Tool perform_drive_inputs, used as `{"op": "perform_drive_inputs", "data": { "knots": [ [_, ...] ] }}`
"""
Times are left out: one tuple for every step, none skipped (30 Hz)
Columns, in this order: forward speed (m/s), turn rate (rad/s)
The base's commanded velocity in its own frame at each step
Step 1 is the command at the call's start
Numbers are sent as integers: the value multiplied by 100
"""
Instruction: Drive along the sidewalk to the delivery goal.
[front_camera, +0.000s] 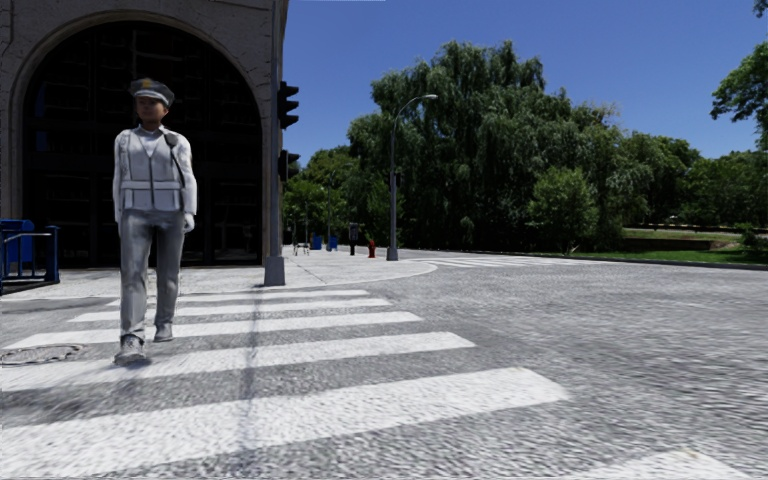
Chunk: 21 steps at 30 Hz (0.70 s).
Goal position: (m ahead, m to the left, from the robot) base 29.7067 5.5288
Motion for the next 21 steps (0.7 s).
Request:
{"op": "perform_drive_inputs", "data": {
  "knots": [
    [200, 0],
    [200, 0],
    [200, 0],
    [200, 0],
    [200, 0],
    [200, 0],
    [200, 0],
    [200, 0],
    [200, 0],
    [200, 0],
    [200, 0],
    [200, 0],
    [200, 0],
    [200, 0],
    [200, 19],
    [200, 41],
    [200, 41],
    [200, 66],
    [200, 97],
    [200, 97],
    [200, 120]
  ]
}}
